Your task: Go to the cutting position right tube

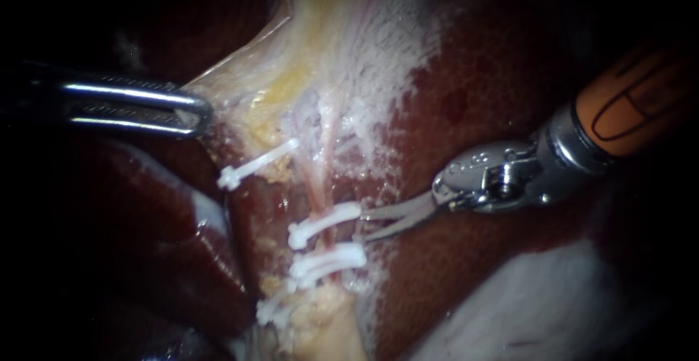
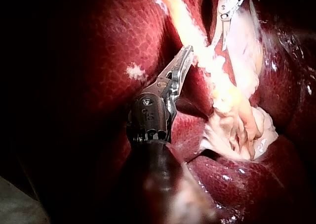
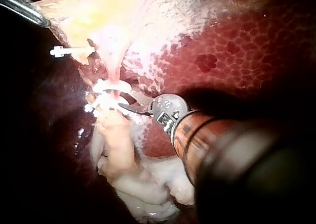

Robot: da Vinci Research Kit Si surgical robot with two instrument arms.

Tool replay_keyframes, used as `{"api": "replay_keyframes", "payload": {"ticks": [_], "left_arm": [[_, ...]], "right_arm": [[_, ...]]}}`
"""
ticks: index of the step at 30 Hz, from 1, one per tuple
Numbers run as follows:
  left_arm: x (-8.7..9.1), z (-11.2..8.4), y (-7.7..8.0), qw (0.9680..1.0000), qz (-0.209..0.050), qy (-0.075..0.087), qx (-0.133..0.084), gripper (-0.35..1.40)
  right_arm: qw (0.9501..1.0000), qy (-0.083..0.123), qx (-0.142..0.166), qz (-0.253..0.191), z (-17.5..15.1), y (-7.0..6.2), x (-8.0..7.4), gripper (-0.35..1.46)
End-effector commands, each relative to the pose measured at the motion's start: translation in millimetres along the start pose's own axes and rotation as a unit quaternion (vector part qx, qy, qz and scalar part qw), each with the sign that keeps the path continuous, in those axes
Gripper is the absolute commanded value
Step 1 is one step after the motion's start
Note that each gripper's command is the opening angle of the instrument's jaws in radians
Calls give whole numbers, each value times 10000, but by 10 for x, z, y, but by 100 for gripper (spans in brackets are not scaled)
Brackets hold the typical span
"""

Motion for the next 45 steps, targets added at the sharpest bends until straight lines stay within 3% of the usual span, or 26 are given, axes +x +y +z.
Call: {"api": "replay_keyframes", "payload": {"ticks": [1,27,37,45], "left_arm": [[0,0,0,10000,-1,0,-2,-35],[1,2,0,10000,0,-1,-8,-35],[0,3,-1,10000,-1,-2,-13,-35],[1,4,-1,10000,0,-3,-17,-35]], "right_arm": [[10000,0,-2,-2,1,0,1,17],[9999,-86,88,8,31,5,8,14],[9993,-202,299,-21,37,6,11,9],[9994,-149,318,-16,44,6,16,9]]}}
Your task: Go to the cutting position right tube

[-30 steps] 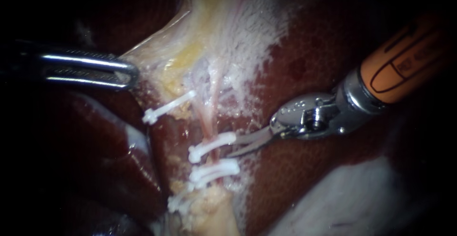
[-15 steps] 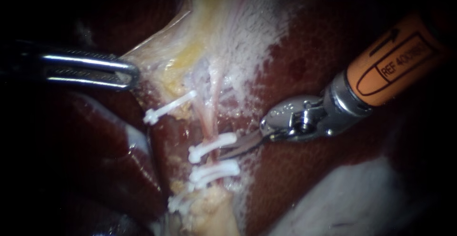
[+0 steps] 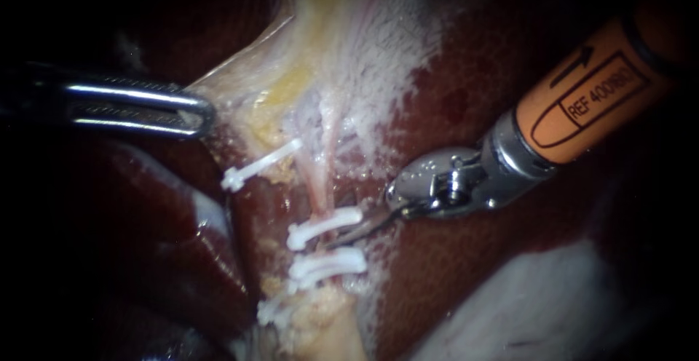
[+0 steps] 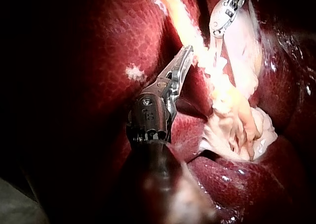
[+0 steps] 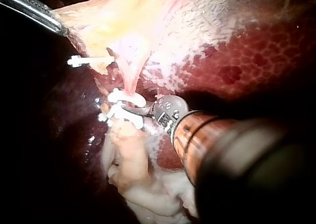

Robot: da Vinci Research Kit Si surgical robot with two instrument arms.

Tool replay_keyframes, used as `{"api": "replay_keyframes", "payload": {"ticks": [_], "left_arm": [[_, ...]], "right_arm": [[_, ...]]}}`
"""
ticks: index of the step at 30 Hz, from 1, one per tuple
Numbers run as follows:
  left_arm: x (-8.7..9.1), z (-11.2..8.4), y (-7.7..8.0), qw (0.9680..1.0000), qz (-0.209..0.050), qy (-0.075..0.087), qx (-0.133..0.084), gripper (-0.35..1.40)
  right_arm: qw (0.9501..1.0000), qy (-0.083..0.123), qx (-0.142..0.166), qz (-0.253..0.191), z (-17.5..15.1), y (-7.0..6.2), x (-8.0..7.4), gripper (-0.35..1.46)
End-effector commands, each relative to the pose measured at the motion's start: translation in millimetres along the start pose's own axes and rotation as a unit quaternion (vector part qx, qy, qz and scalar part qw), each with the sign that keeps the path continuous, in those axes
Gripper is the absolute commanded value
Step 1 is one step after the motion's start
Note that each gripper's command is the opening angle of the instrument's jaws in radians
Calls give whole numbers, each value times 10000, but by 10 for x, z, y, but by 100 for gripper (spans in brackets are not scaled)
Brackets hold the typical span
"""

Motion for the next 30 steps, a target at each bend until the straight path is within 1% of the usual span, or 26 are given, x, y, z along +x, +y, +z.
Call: {"api": "replay_keyframes", "payload": {"ticks": [1,15,30], "left_arm": [[0,0,0,10000,1,0,-2,-35],[1,2,-1,10000,2,-1,-8,-35],[1,3,-1,10000,1,-2,-11,-35]], "right_arm": [[10000,10,-8,-1,1,0,0,9],[10000,-4,-26,-27,12,1,-3,9],[10000,2,-11,-37,13,2,-2,9]]}}
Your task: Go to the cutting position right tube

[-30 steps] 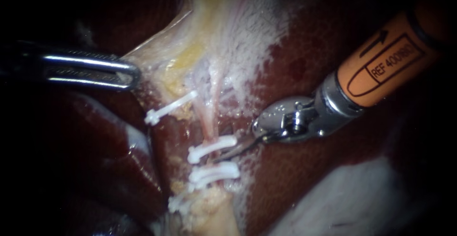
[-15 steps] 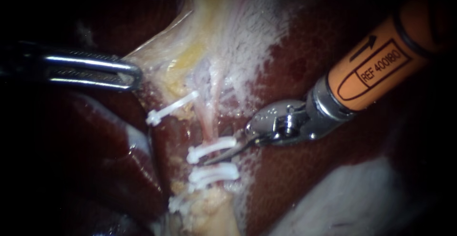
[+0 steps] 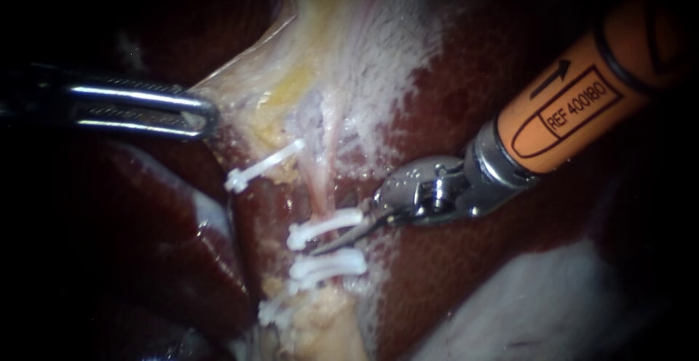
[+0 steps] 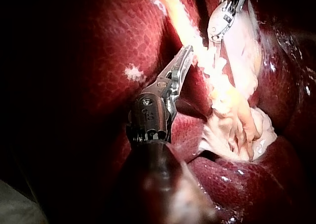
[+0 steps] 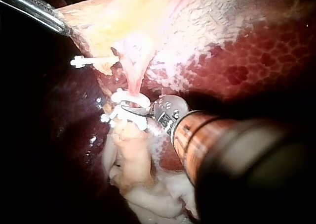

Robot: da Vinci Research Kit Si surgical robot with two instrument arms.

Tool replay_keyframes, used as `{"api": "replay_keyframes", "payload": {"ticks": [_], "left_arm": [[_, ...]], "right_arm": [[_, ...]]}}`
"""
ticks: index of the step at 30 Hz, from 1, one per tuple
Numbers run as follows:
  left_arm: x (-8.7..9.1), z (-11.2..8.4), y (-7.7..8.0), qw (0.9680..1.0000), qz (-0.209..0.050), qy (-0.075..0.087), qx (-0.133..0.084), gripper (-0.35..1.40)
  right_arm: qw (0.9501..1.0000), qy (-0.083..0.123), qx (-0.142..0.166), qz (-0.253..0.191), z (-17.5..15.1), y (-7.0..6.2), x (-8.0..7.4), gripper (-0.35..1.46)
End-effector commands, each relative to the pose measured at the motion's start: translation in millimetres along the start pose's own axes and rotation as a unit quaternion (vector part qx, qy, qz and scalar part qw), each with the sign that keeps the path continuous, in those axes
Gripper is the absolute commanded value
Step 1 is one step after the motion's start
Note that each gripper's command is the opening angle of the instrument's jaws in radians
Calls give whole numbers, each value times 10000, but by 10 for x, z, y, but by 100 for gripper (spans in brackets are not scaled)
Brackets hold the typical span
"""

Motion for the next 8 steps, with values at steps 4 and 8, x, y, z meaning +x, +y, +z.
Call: {"api": "replay_keyframes", "payload": {"ticks": [4,8], "left_arm": [[0,0,0,10000,0,0,-1,-35],[0,0,0,10000,-1,-1,-1,-35]], "right_arm": [[10000,-3,5,-4,0,0,0,9],[10000,-6,10,-8,0,0,0,9]]}}
